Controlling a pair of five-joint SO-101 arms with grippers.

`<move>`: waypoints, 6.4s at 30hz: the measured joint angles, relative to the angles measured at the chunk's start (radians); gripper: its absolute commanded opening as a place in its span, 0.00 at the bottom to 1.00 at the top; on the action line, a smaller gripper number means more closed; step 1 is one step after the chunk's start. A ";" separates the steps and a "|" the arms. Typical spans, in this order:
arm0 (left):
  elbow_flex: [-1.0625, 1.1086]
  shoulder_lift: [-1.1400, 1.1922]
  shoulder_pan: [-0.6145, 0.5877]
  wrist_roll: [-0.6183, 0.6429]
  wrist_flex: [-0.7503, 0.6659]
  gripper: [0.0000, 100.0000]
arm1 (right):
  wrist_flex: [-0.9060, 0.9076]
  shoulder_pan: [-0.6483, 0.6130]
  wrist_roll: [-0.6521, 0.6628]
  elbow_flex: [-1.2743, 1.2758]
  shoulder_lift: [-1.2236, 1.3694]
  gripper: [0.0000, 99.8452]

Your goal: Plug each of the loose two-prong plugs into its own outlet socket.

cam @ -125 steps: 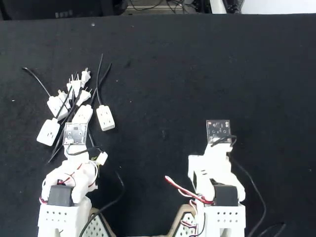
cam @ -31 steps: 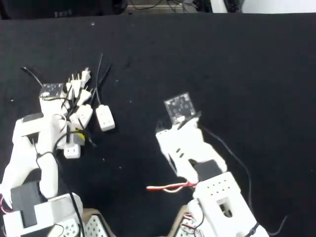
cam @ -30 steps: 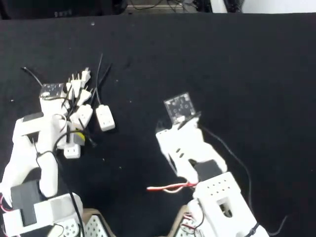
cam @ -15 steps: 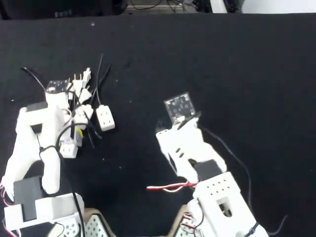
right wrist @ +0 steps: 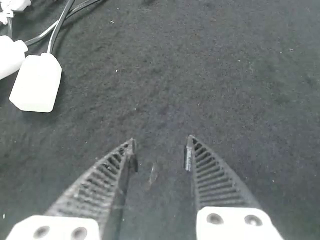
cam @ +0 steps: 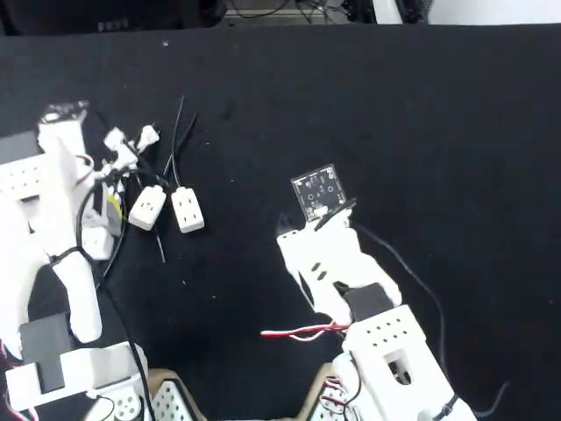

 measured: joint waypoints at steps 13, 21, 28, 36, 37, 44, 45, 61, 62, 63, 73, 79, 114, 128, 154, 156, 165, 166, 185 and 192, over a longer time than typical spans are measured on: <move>-0.305 0.000 0.002 0.003 0.097 0.03 | 0.000 0.000 0.000 0.000 0.000 0.16; -0.422 0.000 0.002 0.005 0.097 0.03 | 0.000 0.000 0.000 0.000 0.000 0.16; -0.334 -0.002 0.068 0.061 0.097 0.03 | -0.023 0.091 0.000 0.000 0.000 0.16; -0.020 0.000 0.459 0.017 -0.031 0.03 | -0.132 0.242 -0.078 0.018 0.000 0.16; 0.032 0.000 0.497 0.017 -0.086 0.03 | -0.133 0.245 -0.081 0.023 0.000 0.16; 0.377 0.000 0.646 0.018 -0.474 0.05 | -0.137 0.245 -0.081 0.025 0.000 0.16; 0.407 0.000 0.651 0.020 -0.519 0.08 | -0.137 0.245 -0.081 0.025 0.000 0.16; 0.310 0.000 0.557 0.080 -0.316 0.23 | -0.137 0.245 -0.081 0.025 0.000 0.16; 0.282 0.000 0.529 0.077 -0.298 0.23 | -0.137 0.245 -0.081 0.025 0.000 0.16; 0.261 0.002 0.497 0.080 -0.292 0.23 | -0.137 0.245 -0.081 0.025 0.000 0.16; 0.416 0.006 0.373 0.006 -0.485 0.23 | -0.137 0.245 -0.081 0.025 0.000 0.16; 0.559 0.006 0.371 -0.149 -0.638 0.23 | -0.137 0.245 -0.081 0.025 0.000 0.16; 0.600 0.006 0.678 0.040 -0.746 0.23 | -0.137 0.245 -0.081 0.025 0.000 0.16; 0.586 0.117 0.433 -0.052 -0.793 0.11 | -0.137 0.245 -0.081 0.025 0.000 0.16; 0.278 -0.029 0.175 -0.152 -0.242 0.06 | -0.137 0.245 -0.081 0.025 0.000 0.16; 0.278 -0.029 0.129 -0.212 -0.230 0.14 | -0.137 0.245 -0.081 0.025 0.000 0.16; 0.221 -0.025 -0.015 -0.270 -0.204 0.23 | -0.137 0.245 -0.081 0.025 0.000 0.16; 0.198 -0.025 -0.017 -0.269 -0.184 0.22 | -0.137 0.249 -0.081 0.025 0.000 0.16; 0.588 -0.055 0.684 -0.015 -0.574 0.22 | -0.137 0.379 -0.091 0.025 0.000 0.16; 0.695 -0.055 0.812 0.187 -0.859 0.23 | -0.149 0.436 -0.091 0.025 0.000 0.16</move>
